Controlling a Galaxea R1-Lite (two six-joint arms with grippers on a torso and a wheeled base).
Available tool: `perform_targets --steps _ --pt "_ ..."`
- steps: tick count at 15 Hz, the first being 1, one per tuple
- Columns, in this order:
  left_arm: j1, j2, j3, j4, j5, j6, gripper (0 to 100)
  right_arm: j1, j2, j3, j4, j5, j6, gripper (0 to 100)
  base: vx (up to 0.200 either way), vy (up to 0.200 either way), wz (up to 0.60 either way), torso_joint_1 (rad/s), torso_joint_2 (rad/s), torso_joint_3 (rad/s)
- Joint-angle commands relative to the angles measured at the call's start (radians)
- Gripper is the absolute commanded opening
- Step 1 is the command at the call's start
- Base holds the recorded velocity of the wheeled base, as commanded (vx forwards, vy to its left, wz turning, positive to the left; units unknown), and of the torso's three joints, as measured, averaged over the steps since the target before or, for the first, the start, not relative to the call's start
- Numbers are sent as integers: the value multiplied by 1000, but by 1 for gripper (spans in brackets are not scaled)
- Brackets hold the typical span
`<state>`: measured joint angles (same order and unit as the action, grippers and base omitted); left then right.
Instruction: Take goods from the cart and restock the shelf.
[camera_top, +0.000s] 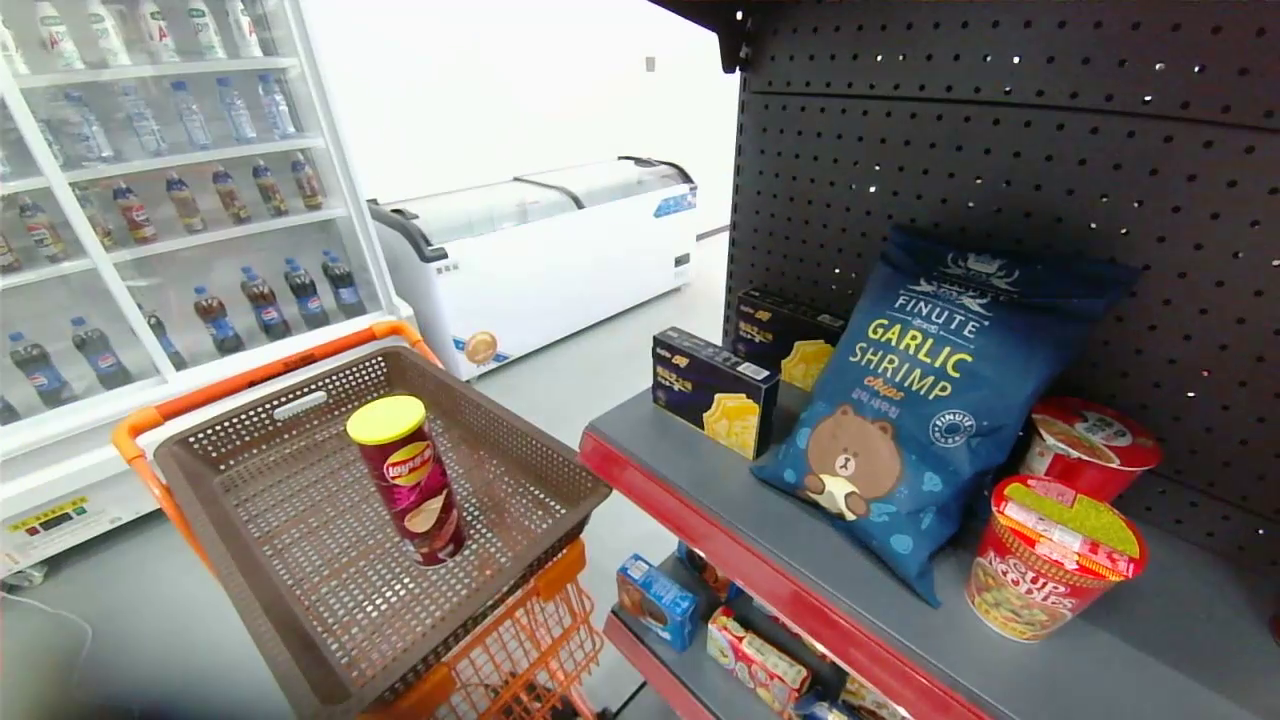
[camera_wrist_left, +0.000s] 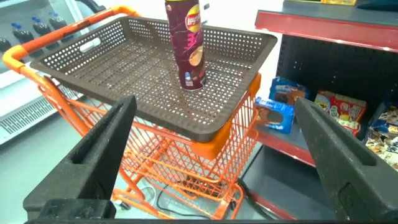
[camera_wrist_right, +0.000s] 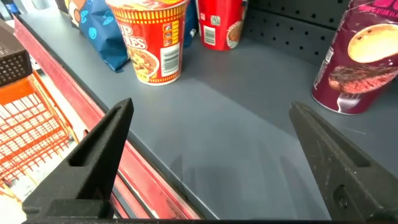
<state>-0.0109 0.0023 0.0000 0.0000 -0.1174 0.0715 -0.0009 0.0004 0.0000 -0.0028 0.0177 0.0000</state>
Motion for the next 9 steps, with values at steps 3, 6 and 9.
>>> perform_targets --steps 3,6,9 --pt "-37 281 -207 5 30 27 100 -1 0 0 -2 1 0 100 0 0 0 0 0 0" --pt "-51 564 -394 38 113 -98 100 -1 0 0 0 1 0 100 0 0 0 0 0 0" --pt "181 886 -545 35 -93 -118 100 -1 0 0 0 1 0 100 0 0 0 0 0 0"
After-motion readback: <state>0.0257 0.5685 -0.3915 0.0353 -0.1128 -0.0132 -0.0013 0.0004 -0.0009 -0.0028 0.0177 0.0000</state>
